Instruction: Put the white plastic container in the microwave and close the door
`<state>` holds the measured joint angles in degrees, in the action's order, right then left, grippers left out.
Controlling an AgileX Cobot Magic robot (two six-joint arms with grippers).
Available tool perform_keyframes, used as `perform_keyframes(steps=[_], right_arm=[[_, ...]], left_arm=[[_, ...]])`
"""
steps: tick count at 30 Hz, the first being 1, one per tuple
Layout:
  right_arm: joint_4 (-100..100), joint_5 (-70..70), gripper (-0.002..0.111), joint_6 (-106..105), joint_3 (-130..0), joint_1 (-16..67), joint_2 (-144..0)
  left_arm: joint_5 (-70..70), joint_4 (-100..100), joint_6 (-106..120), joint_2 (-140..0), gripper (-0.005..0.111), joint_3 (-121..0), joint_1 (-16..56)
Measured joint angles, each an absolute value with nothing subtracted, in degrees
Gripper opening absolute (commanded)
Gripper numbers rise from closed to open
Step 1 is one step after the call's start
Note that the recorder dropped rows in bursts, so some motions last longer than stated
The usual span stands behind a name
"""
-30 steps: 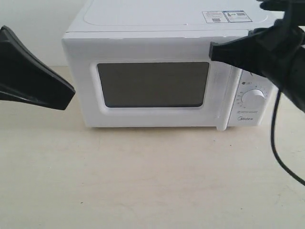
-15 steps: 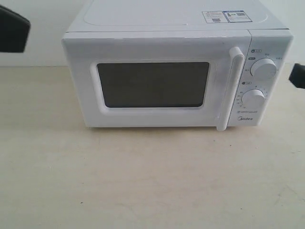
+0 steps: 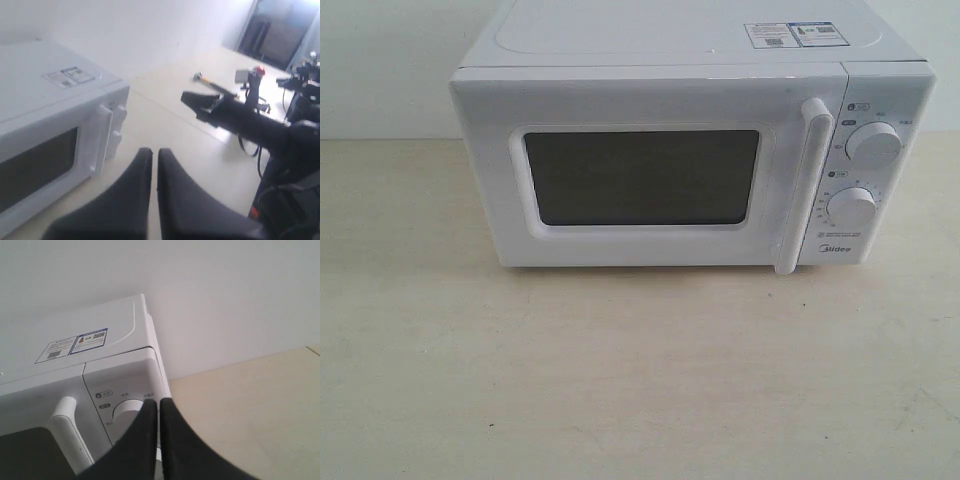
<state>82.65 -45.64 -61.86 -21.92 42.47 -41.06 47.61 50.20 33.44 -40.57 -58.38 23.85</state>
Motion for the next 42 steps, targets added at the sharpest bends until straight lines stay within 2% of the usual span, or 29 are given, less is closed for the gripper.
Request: perform_keyframes(steps=[6,19,26,34,42], right_arm=[[82.86,-45.64,0.0,-61.76,-21.9,42.47,-41.06],[82.86,-45.66,0.0,-61.4,-21.79,42.47,-41.06],[82.86,-45.66,0.0,-61.4,-21.79,42.47,-41.06],[82.86,-45.66,0.0,-61.4,-21.79,42.47,-41.06],[82.86,-46.12,0.0,-61.4,-21.79,42.47,-41.06]], left_arm=[[41.24,52.54,33.42,-37.06,0.004,-55.61,23.85],[43.22,52.27,33.28,-35.35,0.004,-54.86,23.85],[42.67,38.17,34.42,-34.01,0.004,-57.3,23.85],[39.1,22.23,34.51,-22.83,0.004,-58.85,18.46],[42.61,16.24,34.51,-11.49,0.004,-58.9,8.97]])
